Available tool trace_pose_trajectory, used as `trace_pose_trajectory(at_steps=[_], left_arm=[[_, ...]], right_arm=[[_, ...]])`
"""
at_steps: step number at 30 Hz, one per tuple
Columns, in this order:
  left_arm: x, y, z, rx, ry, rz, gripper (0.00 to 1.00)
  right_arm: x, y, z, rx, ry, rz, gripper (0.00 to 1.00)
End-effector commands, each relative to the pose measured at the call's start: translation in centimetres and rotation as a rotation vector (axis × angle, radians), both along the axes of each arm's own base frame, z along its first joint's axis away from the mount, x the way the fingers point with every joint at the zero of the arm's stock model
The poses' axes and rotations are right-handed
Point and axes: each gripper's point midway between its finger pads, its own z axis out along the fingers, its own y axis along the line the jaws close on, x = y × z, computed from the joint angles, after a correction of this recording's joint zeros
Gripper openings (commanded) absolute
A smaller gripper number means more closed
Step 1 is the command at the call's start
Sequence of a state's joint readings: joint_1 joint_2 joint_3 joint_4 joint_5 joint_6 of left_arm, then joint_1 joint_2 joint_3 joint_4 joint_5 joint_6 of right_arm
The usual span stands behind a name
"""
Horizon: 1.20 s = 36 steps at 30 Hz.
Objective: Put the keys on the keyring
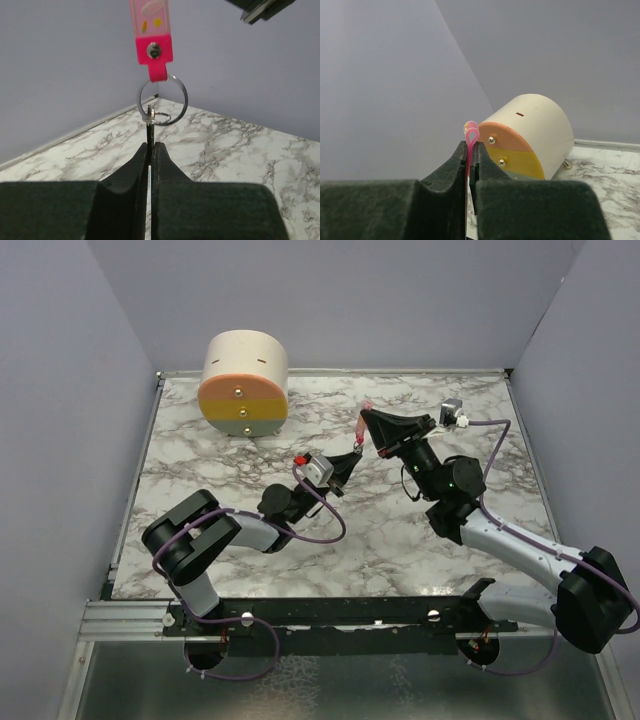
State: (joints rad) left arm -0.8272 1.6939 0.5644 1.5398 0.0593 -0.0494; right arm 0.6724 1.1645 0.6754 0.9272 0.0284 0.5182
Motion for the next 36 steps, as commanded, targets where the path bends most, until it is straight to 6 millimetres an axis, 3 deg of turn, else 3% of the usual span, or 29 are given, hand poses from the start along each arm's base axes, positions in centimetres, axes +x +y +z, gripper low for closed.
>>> trace_pose_trajectory(at_steps=[1,9,18,23,33,34,36], left_arm=[[-1.4,1.4,5.5,-0.14,-0.133,0.006,0.0],[-1.7,1.5,5.7,-0.139,-0.136,-0.002,0.0],[-1.5,1.4,3.1,-0.128,-0.091,-0.008,0.0],[-1.4,1.3,1.8,-0.113,-0.069,-0.007,0.0],[-1.2,1.7,1.7,-0.118,-0.051,0.016,0.01],[-1.1,1.9,1.5,-0.115,-0.042,0.026,0.12],[-0.7,2.5,0.7,-0.111,-0.011,0.061,0.49]], right_arm=[[0.3,0.2,-0.5,-0.008,-0.002,-0.002,0.01],[0.2,0.2,-0.1,-0.005,-0.013,-0.004,0.01],[-0.3,-1.1,3.0,0.0,-0.078,-0.055,0.01],[-0.5,-1.7,3.3,-0.006,-0.089,-0.08,0.01],[-0.4,-1.8,3.2,-0.016,-0.092,-0.095,0.01],[-0.3,-1.8,3.1,-0.019,-0.092,-0.096,0.01],[-0.3,-1.9,3.1,-0.021,-0.092,-0.101,0.01]])
